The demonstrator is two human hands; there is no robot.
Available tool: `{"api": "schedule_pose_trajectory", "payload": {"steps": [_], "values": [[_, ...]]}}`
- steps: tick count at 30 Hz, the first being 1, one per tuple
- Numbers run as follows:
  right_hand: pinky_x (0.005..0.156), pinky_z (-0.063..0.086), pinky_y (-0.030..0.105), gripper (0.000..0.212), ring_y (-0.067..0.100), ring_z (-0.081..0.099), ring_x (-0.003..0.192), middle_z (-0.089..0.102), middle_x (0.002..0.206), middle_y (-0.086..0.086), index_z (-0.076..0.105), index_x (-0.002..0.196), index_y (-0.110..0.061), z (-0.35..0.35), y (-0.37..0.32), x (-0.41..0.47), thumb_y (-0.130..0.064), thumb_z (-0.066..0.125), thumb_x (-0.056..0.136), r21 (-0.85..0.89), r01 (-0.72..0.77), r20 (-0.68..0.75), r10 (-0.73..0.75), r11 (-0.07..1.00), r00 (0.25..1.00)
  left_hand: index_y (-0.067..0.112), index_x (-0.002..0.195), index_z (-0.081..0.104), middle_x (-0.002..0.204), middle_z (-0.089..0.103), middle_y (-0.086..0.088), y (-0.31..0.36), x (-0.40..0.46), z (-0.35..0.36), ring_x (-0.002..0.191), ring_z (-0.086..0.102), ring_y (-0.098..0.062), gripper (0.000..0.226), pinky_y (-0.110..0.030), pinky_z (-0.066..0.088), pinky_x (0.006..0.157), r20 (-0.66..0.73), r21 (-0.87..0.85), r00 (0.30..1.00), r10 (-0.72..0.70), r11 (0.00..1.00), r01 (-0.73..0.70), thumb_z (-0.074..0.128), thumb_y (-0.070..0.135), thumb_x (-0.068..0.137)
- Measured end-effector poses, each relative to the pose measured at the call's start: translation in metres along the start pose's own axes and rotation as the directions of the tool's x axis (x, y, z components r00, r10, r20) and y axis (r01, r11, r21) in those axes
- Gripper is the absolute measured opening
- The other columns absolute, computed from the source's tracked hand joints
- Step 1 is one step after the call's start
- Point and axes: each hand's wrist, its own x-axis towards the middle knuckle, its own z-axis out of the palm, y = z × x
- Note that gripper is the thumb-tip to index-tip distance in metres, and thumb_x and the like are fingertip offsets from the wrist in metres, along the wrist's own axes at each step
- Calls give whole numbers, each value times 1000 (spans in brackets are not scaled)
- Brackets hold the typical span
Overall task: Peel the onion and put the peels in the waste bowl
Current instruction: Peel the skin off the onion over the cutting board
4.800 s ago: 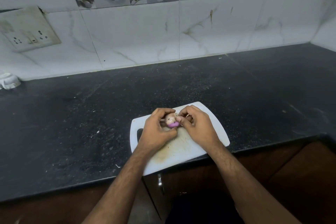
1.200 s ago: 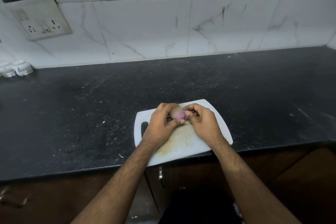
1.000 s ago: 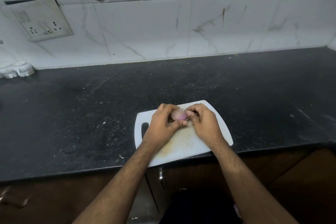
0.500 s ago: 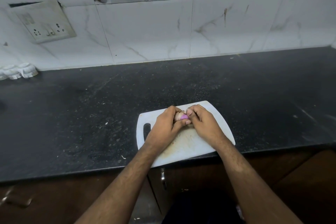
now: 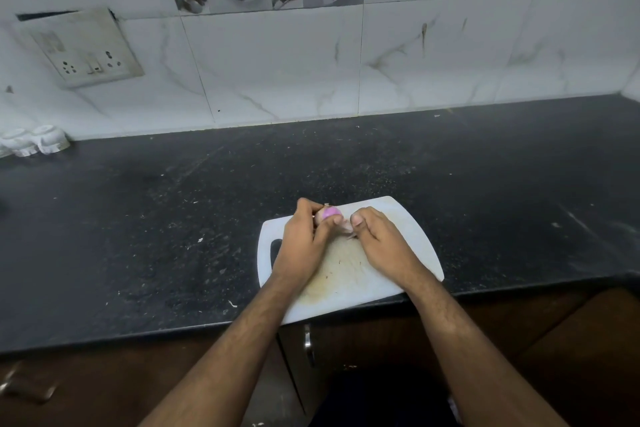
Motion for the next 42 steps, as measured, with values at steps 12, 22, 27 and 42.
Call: {"api": "schedule_pose_trajectory", "payload": {"steps": [12, 22, 27, 42], "values": [[78, 44, 15, 19, 3, 60, 92, 63, 97, -10, 71, 94, -25, -1, -1, -2, -23, 55, 105, 72, -17, -141, 27, 997, 990, 32, 121, 58, 106, 70, 13, -5, 1, -4, 92, 67, -4, 23, -26, 57, 80, -40, -220, 999, 27, 975, -35, 38, 39, 115], [77, 52, 17, 14, 3, 65, 93, 70, 100, -14, 76, 106, -23, -6, -8, -6, -28, 65, 101, 188, 23, -231, 22, 982, 973, 27, 142, 58, 131, 60, 14, -5, 0, -3, 119, 60, 5, 49, -15, 52, 97, 101, -72, 990, 94, 994, -87, 78, 28, 97], [76, 55, 22, 9, 4, 67, 88, 71, 93, -13, 78, 99, -25, -5, -5, -5, -20, 70, 97, 187, -27, -246, 73, 982, 967, 28, 133, 66, 122, 67, 14, -1, 0, 0, 118, 62, -2, 49, -28, 53, 105, 119, -56, 990, 81, 996, -74, 86, 24, 90], [71, 55, 22, 6, 9, 66, 83, 71, 90, -9, 69, 95, -25, -4, -6, -2, -22, 66, 100, 235, -114, -127, 146, 965, 981, 18, 135, 69, 122, 62, 10, -5, 3, 3, 116, 55, -8, 51, -26, 45, 101, 150, 122, 979, 137, 980, -156, 87, 26, 88]]}}
